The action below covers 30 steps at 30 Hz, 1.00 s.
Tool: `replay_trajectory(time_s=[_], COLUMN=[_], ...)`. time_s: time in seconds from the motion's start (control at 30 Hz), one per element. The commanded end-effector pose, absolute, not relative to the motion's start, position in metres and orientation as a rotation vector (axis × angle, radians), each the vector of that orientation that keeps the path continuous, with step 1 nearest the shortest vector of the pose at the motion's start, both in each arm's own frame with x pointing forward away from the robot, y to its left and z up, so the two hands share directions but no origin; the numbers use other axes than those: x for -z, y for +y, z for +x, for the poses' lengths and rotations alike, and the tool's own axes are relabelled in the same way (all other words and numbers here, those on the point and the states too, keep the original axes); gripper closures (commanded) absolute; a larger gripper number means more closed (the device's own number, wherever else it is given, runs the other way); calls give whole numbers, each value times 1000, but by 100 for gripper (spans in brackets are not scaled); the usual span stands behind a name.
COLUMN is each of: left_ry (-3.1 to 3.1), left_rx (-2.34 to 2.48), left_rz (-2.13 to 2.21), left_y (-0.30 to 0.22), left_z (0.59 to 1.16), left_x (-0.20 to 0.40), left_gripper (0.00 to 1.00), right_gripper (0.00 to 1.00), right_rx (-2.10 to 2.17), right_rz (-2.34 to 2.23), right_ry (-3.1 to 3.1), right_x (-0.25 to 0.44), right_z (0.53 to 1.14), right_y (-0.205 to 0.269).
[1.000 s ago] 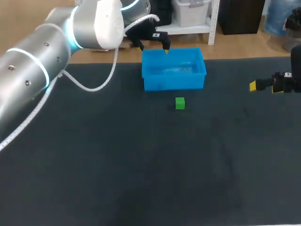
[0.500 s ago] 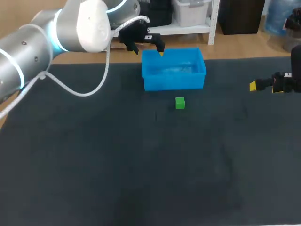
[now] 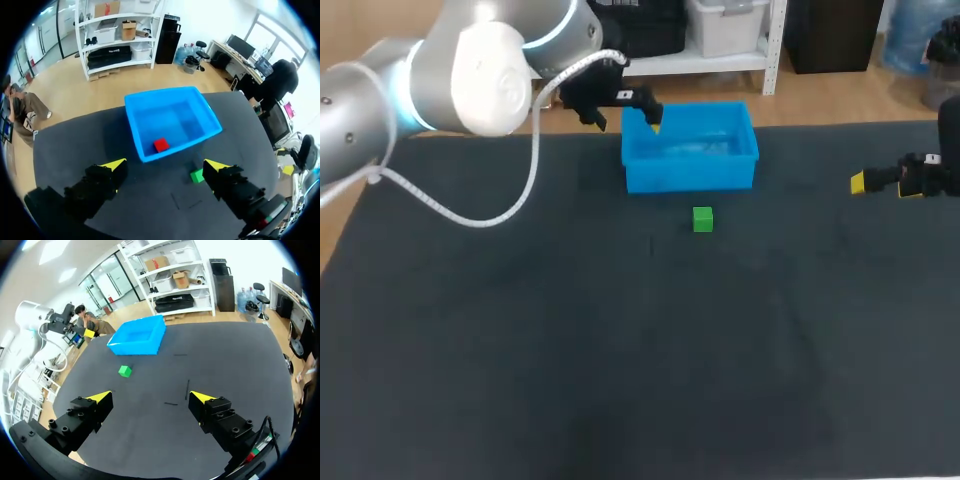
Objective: Use the left arm to pick the red cube and place it into the blue plastic box first, then use the right arm to grasp the green cube and put it into the same blue plastic box after the first action is fully finished.
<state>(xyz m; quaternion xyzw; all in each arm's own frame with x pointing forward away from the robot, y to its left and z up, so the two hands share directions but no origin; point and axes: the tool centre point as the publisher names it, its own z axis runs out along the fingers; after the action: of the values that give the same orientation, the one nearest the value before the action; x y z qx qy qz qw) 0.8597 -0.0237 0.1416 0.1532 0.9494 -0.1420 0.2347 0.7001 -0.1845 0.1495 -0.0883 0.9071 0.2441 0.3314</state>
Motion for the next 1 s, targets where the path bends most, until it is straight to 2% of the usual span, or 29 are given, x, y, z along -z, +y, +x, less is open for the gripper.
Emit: replay_trajectory(time_s=[0.03,1.0], left_ry=[2478,2475], left_rx=[413,552], left_rz=[381,445], left_y=[-17,22], left_z=[843,798], left_x=[-143,-146], left_gripper=[0,0], right_gripper=[0,0], right_rx=[-637,-637], right_rz=[-231,-231], right_ry=[2372,2372], right_x=[-150,-150], right_z=[700,700], right_y=[-185,-185])
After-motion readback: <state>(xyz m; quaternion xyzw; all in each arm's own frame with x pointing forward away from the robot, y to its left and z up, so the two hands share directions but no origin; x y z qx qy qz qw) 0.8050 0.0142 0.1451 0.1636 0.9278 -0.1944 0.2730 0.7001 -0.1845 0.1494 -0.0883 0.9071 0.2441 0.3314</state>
